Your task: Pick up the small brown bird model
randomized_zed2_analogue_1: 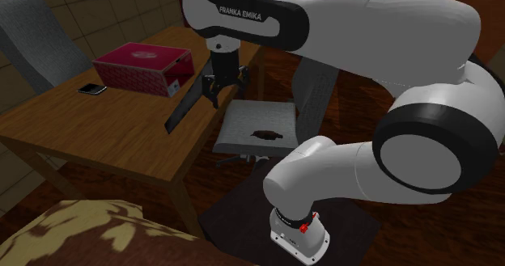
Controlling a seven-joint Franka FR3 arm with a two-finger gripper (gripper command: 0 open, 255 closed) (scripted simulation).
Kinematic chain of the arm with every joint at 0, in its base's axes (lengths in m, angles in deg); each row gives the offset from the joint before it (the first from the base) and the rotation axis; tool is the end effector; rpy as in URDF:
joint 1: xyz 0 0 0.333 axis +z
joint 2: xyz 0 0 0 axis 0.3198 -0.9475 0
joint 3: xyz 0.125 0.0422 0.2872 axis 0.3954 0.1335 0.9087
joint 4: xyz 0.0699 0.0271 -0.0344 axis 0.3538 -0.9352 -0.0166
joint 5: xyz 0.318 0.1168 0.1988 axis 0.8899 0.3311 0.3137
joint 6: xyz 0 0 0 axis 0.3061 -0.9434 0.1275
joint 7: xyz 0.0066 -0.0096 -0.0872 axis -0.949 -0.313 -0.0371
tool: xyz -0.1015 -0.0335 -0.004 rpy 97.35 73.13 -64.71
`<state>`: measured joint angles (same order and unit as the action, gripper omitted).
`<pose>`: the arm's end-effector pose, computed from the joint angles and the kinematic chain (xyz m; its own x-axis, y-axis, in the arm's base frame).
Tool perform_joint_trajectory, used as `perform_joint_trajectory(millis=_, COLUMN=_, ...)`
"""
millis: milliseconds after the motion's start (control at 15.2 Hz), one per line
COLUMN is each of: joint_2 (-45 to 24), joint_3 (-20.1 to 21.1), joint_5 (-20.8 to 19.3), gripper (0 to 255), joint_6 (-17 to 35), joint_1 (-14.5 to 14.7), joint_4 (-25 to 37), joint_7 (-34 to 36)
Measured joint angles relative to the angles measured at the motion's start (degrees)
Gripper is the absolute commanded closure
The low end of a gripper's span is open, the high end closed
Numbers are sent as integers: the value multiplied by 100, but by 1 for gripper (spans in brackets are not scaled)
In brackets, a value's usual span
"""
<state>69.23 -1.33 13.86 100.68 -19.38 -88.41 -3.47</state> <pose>0.2976 0.0130 0.5765 0.9880 -0.0966 -0.1209 -0.1051 -0.9923 -0.0658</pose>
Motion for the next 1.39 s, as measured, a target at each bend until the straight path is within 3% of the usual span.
perform_joint_trajectory(millis=198, joint_2=61, joint_3=-110, joint_5=-104, gripper=0, joint_6=146, joint_1=7, joint_4=-208, joint_7=-233)
perform_joint_trajectory(millis=792, joint_2=263, joint_3=-1028, joint_5=-980, gripper=0, joint_6=1384, joint_1=-69, joint_4=-1580, joint_7=-1957)
perform_joint_trajectory(millis=1386, joint_2=-794, joint_3=-2231, joint_5=-1914, gripper=0, joint_6=3252, joint_1=-197, joint_4=-2222, joint_7=-3741)
